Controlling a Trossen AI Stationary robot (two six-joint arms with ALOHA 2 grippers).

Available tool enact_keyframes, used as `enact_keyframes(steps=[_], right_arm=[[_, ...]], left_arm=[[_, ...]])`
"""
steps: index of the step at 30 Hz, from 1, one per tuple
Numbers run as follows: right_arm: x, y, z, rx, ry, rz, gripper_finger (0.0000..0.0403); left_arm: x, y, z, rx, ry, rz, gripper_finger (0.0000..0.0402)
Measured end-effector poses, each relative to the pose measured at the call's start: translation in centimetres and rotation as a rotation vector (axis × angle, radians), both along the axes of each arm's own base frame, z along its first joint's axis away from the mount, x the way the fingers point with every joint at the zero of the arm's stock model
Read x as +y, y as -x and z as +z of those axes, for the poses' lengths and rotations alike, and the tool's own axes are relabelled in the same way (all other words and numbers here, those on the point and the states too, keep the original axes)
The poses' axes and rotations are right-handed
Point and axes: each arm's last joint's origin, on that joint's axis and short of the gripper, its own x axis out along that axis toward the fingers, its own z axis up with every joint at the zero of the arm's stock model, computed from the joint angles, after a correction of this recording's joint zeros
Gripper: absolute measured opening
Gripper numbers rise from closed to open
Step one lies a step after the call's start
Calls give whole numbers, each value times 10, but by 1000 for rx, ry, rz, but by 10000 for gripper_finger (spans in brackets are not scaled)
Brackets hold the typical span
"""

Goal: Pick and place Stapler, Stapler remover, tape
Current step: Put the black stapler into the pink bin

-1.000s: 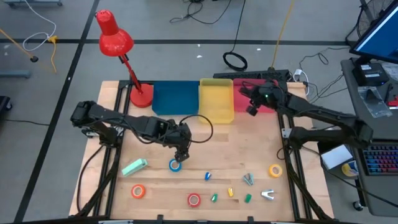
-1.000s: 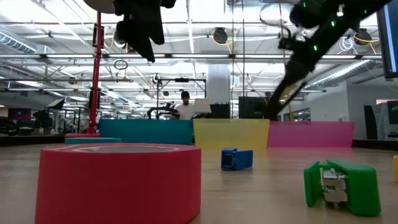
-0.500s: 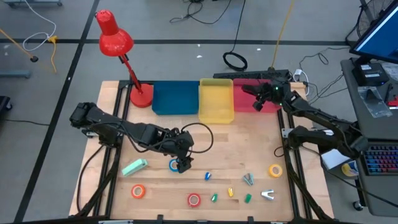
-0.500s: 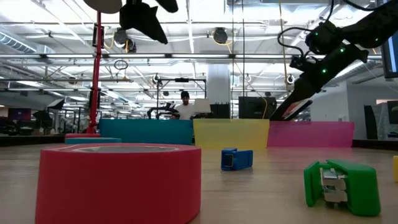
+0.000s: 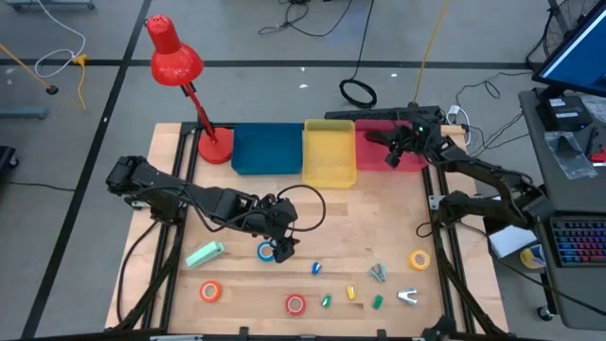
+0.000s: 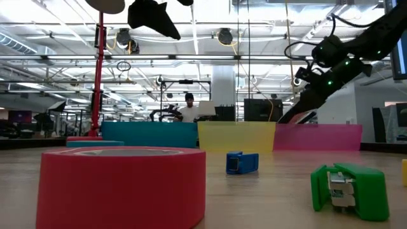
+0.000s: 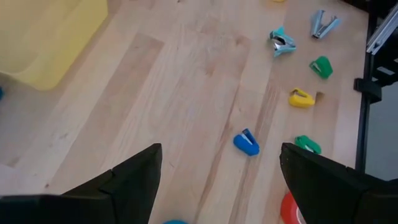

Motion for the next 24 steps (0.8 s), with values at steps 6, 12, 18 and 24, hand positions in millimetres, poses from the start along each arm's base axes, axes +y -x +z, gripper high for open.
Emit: enact_keyframes(steps=[6, 12, 18, 24], right_arm=[[-7, -4, -11, 17, -15, 37, 125], [-15, -1, -17, 31, -2, 30, 125], [-19, 2, -22, 43, -13, 1, 133], [-19, 2, -23, 53, -19, -20, 139]], left_arm=[[-4, 1, 0, 0, 15, -2, 324], [-7, 2, 0, -1, 30, 5, 324], [-8, 2, 0, -3, 37, 12, 324], [-8, 0, 2, -29, 45, 10, 324]])
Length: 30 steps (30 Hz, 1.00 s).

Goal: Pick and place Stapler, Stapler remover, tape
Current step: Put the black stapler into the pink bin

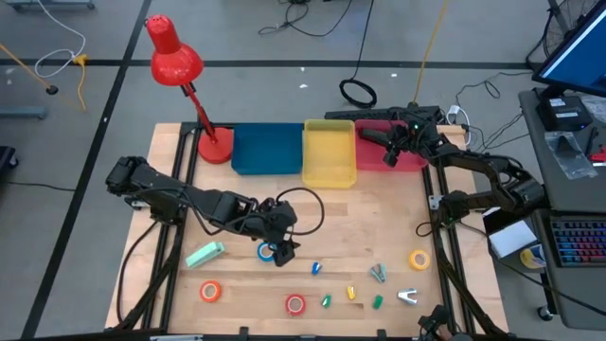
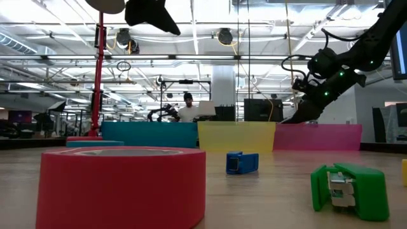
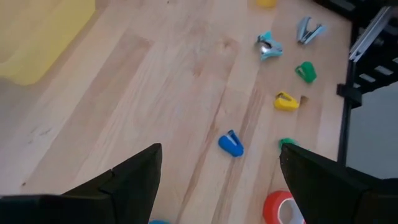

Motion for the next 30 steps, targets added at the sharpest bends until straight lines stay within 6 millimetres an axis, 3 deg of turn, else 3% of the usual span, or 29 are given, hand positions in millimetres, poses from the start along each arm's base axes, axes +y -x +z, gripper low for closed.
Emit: enact_keyframes(steps=[13, 30], right_arm=[[-2, 2, 0, -7, -14, -131, 183], [5, 2, -9, 81, -111, -265, 187]], left_arm=[[-1, -2, 1, -23, 8, 0, 324], [0, -2, 1, -23, -4, -13, 324]])
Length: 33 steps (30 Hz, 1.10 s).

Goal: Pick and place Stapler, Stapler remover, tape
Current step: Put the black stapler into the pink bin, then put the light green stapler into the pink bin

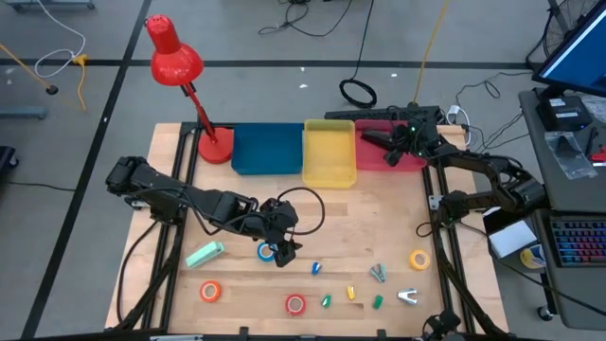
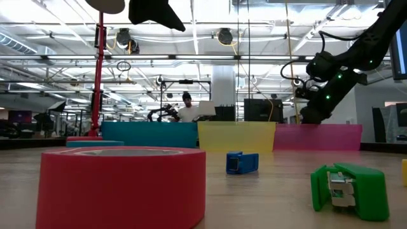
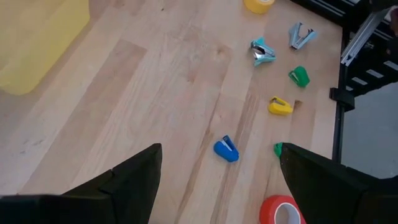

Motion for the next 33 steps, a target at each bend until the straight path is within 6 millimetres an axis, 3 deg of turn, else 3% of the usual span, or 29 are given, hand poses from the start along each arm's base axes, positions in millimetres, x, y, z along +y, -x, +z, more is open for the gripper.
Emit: enact_keyframes(steps=[6, 12, 20, 26, 33], right_arm=[[4, -5, 9, -65, 24, -19, 187], [14, -9, 37, -113, 188, -43, 187], [55, -14, 86, -539, 183, 172, 172], [81, -11, 108, -760, 97, 373, 119], [97, -10, 117, -849, 9, 551, 18]], left_arm=[[1, 0, 0, 1, -1, 1, 324], [1, 0, 0, 4, 1, -2, 324], [-2, 1, -1, 29, 65, -63, 324], [-13, 14, -8, 188, 157, -203, 324], [-28, 40, -18, 426, 178, -179, 324]])
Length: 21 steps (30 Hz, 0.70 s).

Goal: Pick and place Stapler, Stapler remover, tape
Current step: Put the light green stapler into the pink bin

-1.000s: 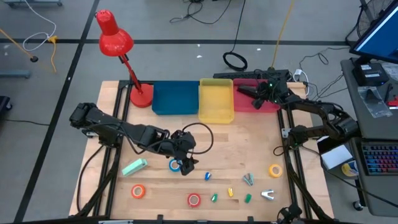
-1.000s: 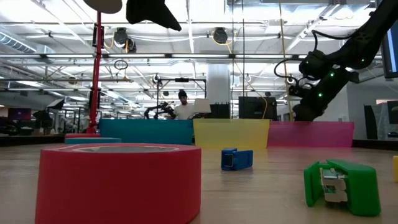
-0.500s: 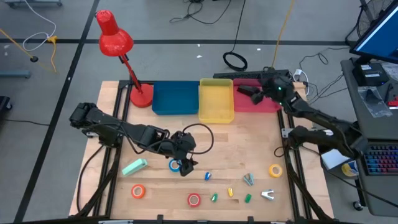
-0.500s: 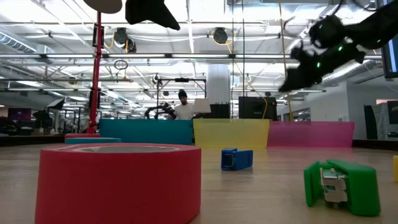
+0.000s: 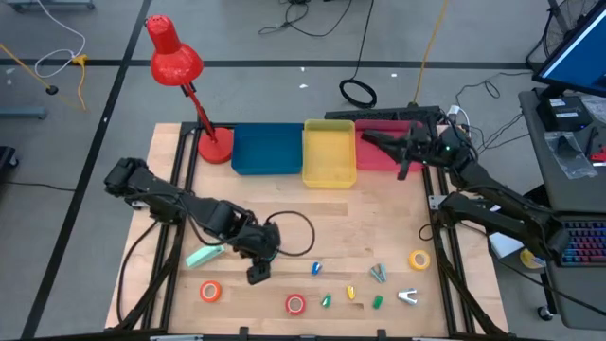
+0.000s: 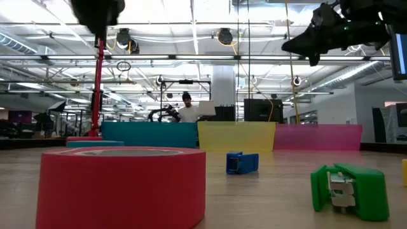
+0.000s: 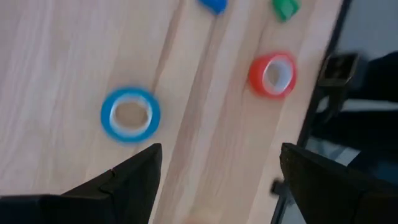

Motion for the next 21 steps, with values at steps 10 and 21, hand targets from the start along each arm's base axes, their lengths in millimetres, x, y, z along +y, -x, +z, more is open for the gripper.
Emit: enact_keyframes(steps=[10, 21], right_arm=[[8, -2, -5, 41, -60, 96, 3], [8, -2, -6, 44, -59, 96, 3]], left_arm=[[-25, 27, -4, 163, -20, 50, 324], [-24, 53, -7, 398, -121, 221, 324]])
